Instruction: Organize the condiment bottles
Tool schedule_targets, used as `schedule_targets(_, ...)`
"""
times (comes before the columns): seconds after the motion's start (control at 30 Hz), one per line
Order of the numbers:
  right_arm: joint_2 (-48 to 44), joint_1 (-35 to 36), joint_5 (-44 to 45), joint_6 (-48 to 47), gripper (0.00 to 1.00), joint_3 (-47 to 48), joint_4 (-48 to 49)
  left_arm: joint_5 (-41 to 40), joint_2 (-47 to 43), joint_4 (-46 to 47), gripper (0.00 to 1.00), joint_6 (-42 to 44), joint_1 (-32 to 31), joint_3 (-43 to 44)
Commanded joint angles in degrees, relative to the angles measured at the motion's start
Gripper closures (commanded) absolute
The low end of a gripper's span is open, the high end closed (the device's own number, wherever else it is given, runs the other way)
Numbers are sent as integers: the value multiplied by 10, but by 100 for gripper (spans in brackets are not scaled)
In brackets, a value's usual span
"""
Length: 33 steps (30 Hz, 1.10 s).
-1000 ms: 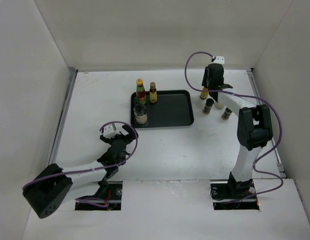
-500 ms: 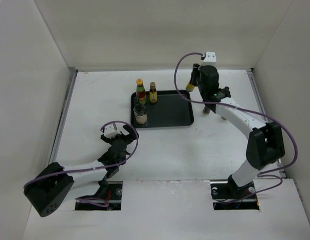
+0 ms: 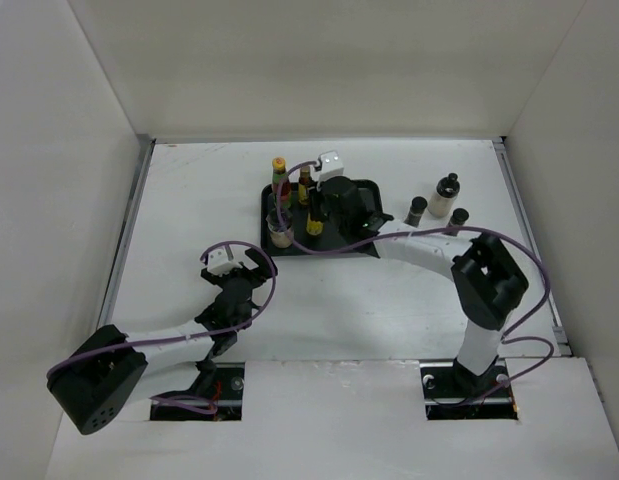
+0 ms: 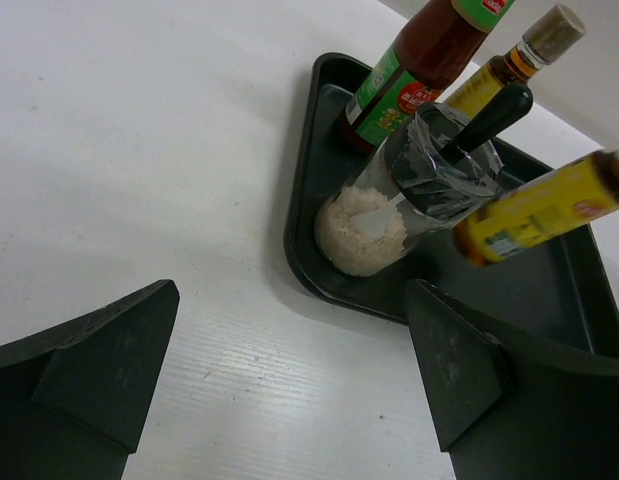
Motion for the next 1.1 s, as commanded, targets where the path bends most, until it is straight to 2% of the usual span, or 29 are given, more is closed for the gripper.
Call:
schedule_targets(0.0, 4, 19, 21, 10, 71, 22, 61, 3, -7, 31, 0, -7, -1, 16)
schedule_targets(0.23, 29, 62, 66, 9, 68, -5, 70, 5, -4, 31, 0, -7, -5, 17)
schedule_targets(0.27, 29, 63, 71, 11, 65, -10, 71, 5, -6, 31, 0, -7, -6, 18)
schedule_targets(0.4, 7, 67, 83, 12, 37, -36, 89, 3, 0, 31, 0, -7, -7, 19)
schedule_targets(0.57, -70, 63, 88, 14, 20, -78, 88, 4, -7, 31, 0, -7, -9, 18)
schedule_targets(0.67, -135, 21, 88, 28, 15, -124, 82, 7, -5, 31, 0, -7, -7, 18)
schedule_targets(0.8, -191, -70, 109, 32, 10, -186, 54, 8, -7, 31, 0, -8, -11, 18)
schedule_targets(0.93, -181, -167, 147, 45, 8, -201, 12, 15, 1, 32, 0, -8, -16, 22)
schedule_targets(1.07, -144, -208, 114, 54, 7, -192, 7, 13, 1, 32, 0, -8, -13, 21)
